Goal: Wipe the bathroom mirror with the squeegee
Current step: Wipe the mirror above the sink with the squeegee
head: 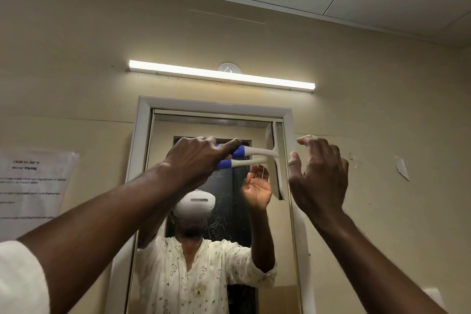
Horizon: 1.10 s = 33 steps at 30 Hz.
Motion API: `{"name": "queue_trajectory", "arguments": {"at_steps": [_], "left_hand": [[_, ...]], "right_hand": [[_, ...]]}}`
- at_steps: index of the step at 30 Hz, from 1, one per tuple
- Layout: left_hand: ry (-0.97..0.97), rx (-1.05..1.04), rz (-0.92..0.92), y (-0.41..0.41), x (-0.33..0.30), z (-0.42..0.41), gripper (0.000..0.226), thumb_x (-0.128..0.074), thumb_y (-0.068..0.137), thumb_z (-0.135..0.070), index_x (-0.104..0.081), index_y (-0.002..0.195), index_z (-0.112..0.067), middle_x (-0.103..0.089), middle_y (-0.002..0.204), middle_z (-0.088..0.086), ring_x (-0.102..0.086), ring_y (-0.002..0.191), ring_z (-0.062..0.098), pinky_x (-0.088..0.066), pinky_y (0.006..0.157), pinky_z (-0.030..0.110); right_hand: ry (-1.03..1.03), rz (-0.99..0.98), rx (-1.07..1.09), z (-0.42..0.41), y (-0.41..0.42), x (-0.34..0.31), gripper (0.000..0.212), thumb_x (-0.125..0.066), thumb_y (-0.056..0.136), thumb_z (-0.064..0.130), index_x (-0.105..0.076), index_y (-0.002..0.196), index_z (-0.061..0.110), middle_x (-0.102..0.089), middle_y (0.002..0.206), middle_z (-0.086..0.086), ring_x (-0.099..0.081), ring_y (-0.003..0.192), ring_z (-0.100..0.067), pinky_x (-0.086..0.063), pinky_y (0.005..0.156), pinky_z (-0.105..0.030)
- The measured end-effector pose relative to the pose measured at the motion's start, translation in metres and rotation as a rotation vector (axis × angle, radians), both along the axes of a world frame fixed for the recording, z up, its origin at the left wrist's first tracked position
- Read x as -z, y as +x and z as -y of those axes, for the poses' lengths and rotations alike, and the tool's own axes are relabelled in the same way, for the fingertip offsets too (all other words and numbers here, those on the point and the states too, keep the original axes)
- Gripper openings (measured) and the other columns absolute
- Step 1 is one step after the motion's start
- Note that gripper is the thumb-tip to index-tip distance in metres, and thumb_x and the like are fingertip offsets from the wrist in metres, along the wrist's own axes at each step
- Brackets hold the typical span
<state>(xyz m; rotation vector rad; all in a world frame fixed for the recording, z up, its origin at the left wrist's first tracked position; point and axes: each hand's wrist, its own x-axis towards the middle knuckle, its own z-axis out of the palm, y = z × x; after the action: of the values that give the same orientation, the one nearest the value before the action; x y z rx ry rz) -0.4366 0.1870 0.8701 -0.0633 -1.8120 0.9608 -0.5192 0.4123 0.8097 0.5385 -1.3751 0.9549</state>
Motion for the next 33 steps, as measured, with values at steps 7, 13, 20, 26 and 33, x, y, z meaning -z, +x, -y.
{"name": "queue_trajectory", "arguments": {"at_steps": [7,13,20,26,33], "left_hand": [[-0.024,-0.022,0.017,0.005,-0.006,0.011,0.082,-0.045,0.094,-0.049,0.021,0.141,-0.039,-0.058,0.102,0.014,-0.061,0.077,0.024,-0.054,0.066,0.035],[-0.039,-0.059,0.021,0.015,-0.008,0.022,0.080,-0.041,0.095,-0.052,0.021,0.143,-0.037,-0.059,0.104,0.012,-0.061,0.077,0.020,-0.048,0.063,0.028],[-0.044,-0.114,0.032,0.042,-0.006,0.038,0.079,-0.038,0.094,-0.055,0.028,0.134,-0.039,-0.059,0.102,0.008,-0.047,0.070,0.012,-0.038,0.061,0.022],[-0.001,-0.151,0.051,0.075,-0.014,0.052,0.077,-0.045,0.092,-0.050,0.005,0.149,-0.031,-0.051,0.091,0.006,-0.045,0.066,0.014,-0.044,0.059,0.025],[-0.018,-0.181,0.022,0.111,-0.015,0.085,0.068,-0.040,0.097,-0.026,0.011,0.142,-0.038,-0.040,0.076,0.003,-0.042,0.057,0.014,-0.036,0.052,0.027]], "right_hand": [[0.341,0.003,0.134,-0.017,-0.018,0.010,0.061,-0.035,0.089,0.046,-0.036,0.145,0.021,-0.030,0.155,-0.004,-0.021,0.145,-0.023,-0.014,0.119,-0.047],[0.360,-0.037,0.122,-0.015,-0.024,0.019,0.060,-0.037,0.090,0.044,-0.036,0.145,0.020,-0.028,0.155,-0.005,-0.018,0.145,-0.022,-0.015,0.118,-0.049],[0.388,-0.063,0.094,0.000,-0.022,0.025,0.059,-0.039,0.090,0.043,-0.037,0.144,0.020,-0.028,0.155,-0.005,-0.020,0.145,-0.023,-0.017,0.117,-0.053],[0.398,-0.098,0.067,0.016,-0.019,0.031,0.057,-0.041,0.091,0.039,-0.038,0.144,0.019,-0.030,0.154,-0.006,-0.022,0.144,-0.024,-0.018,0.117,-0.052],[0.430,-0.098,0.055,0.035,-0.009,0.030,0.057,-0.041,0.090,0.038,-0.039,0.143,0.018,-0.031,0.154,-0.007,-0.023,0.144,-0.024,-0.021,0.115,-0.055]]}}
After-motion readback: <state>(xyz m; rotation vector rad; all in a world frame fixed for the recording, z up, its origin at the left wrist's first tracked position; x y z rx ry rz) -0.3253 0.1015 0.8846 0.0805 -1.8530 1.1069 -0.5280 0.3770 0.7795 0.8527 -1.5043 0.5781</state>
